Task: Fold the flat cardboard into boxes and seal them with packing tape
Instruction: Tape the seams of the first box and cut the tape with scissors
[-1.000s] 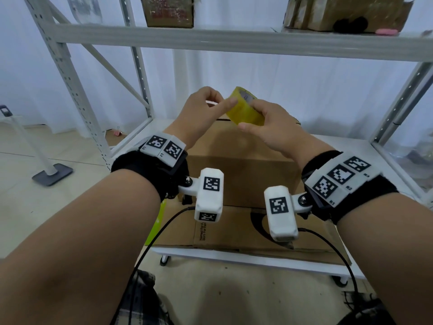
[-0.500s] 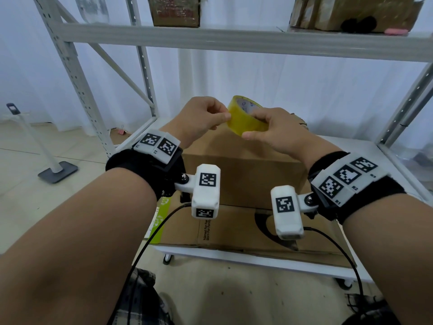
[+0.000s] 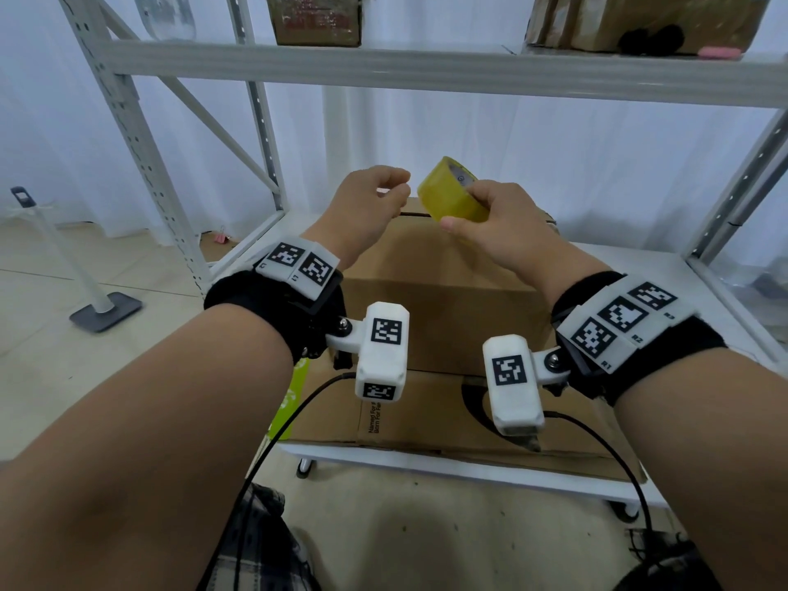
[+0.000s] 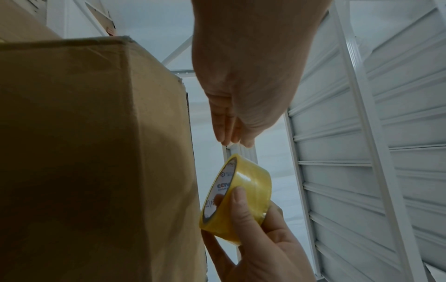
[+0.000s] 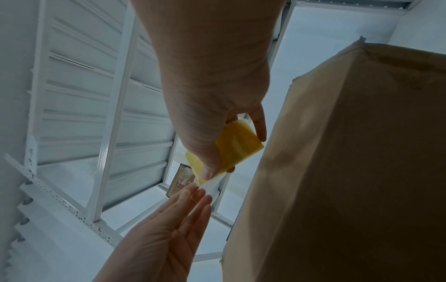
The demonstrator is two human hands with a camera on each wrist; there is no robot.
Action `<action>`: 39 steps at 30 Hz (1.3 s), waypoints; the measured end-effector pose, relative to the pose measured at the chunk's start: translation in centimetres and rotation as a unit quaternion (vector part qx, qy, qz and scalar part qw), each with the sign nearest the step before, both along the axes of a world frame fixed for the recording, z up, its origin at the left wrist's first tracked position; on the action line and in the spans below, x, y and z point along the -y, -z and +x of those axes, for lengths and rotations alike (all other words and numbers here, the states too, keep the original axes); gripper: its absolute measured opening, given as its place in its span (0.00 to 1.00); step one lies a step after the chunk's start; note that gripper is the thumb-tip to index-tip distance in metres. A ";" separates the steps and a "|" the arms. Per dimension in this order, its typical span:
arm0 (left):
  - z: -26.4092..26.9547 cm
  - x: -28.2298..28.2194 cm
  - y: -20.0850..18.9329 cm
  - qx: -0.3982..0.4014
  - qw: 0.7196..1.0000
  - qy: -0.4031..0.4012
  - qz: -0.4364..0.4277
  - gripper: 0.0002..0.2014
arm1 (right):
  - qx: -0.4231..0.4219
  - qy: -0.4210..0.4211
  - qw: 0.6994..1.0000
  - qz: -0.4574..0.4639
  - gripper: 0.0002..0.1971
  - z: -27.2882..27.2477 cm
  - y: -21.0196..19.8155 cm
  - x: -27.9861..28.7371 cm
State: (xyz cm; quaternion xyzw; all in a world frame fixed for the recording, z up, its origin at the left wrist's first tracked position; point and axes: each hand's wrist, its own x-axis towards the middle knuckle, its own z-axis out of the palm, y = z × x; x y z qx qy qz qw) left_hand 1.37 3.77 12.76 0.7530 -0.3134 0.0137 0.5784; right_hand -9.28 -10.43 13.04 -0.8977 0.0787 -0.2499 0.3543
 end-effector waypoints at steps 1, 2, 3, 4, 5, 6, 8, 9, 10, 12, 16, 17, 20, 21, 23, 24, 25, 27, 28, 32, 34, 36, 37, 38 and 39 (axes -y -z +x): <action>0.0 0.1 0.1 -0.010 1.000 0.007 0.007 0.16 | 0.002 -0.001 1.000 -0.001 0.13 0.0 0.0 0.0; -0.1 0.1 0.2 -0.018 1.000 0.015 0.011 0.17 | 0.003 -0.003 1.000 -0.002 0.14 0.0 0.0 -0.1; -0.2 0.2 0.3 -0.019 0.999 0.022 0.014 0.18 | 0.001 -0.002 1.000 -0.005 0.14 0.0 -0.1 -0.2; -0.3 0.2 0.3 -0.013 0.999 0.027 0.019 0.19 | -0.002 0.001 1.000 -0.009 0.14 0.0 -0.1 -0.2; -0.4 0.2 0.3 -0.003 0.999 0.028 0.026 0.19 | -0.003 0.006 1.000 -0.015 0.12 0.1 -0.1 -0.2; -0.5 0.3 0.3 0.010 0.999 0.028 0.032 0.19 | -0.003 0.011 1.000 -0.019 0.10 0.1 -0.1 -0.2; -0.5 0.2 0.2 0.030 0.999 0.022 0.035 0.17 | 0.001 0.022 0.999 -0.025 0.09 0.1 -0.1 -0.2; -0.5 0.3 0.1 0.037 0.999 0.019 0.034 0.14 | 0.002 0.028 0.999 -0.028 0.10 0.1 -0.1 -0.1; -0.6 0.3 0.1 0.044 0.998 0.015 0.034 0.12 | 0.003 0.032 0.999 -0.031 0.11 0.1 0.0 0.0; -0.7 0.4 0.0 0.056 0.998 0.007 0.038 0.09 | 0.007 0.034 0.999 -0.037 0.12 0.1 0.0 0.0; -0.6 0.4 -0.1 0.043 0.999 -0.001 0.020 0.03 | 0.004 0.000 1.000 -0.024 0.08 0.0 0.2 0.2; -0.5 0.3 -0.2 0.034 0.999 0.002 0.019 0.04 | -0.001 -0.011 1.000 -0.016 0.07 -0.2 0.2 0.2; -0.3 -0.1 -0.1 0.014 0.997 0.034 0.061 0.06 | -0.010 -0.027 1.000 -0.010 0.08 -0.4 0.2 0.5; -0.2 -0.2 0.0 0.018 0.995 0.043 0.083 0.06 | -0.008 -0.026 1.000 -0.007 0.10 -0.4 0.2 0.5; 0.0 -0.1 0.1 0.054 0.989 0.035 0.135 0.07 | -0.001 -0.019 1.000 -0.011 0.14 -0.4 0.0 0.5; 0.1 0.0 0.1 0.084 0.983 0.021 0.160 0.06 | -0.003 -0.012 1.000 -0.025 0.17 -0.3 -0.1 0.4; 0.1 0.1 0.1 0.114 0.977 0.005 0.181 0.06 | -0.007 -0.004 0.999 -0.047 0.20 -0.2 -0.2 0.3; 0.1 0.4 -0.1 0.165 0.965 -0.020 0.203 0.05 | -0.018 0.006 0.996 -0.089 0.24 0.1 -0.3 -0.2; 0.0 0.5 -0.3 0.180 0.962 -0.031 0.203 0.05 | -0.021 0.008 0.994 -0.105 0.26 0.4 -0.3 -0.3; -0.3 0.5 0.0 0.186 0.966 -0.034 0.177 0.05 | -0.034 0.026 0.988 -0.150 0.26 0.9 -0.2 -0.1; -0.6 0.5 0.2 0.181 0.969 -0.021 0.168 0.04 | -0.040 0.032 0.987 -0.155 0.26 1.1 0.0 0.0; -0.8 0.1 -0.1 0.160 0.980 -0.025 0.120 0.03 | -0.059 0.060 0.982 -0.168 0.24 1.1 0.5 0.9; -0.6 -0.3 -0.5 0.135 0.987 -0.041 0.073 0.02 | -0.076 0.086 0.978 -0.174 0.22 1.0 0.8 1.8; -0.3 -0.9 -0.9 0.104 0.993 -0.055 0.016 0.01 | -0.086 0.107 0.975 -0.175 0.21 0.6 1.0 2.8; 0.3 -1.6 -1.3 0.075 0.995 -0.058 -0.032 0.01 | -0.087 0.117 0.974 -0.171 0.20 0.2 1.1 3.9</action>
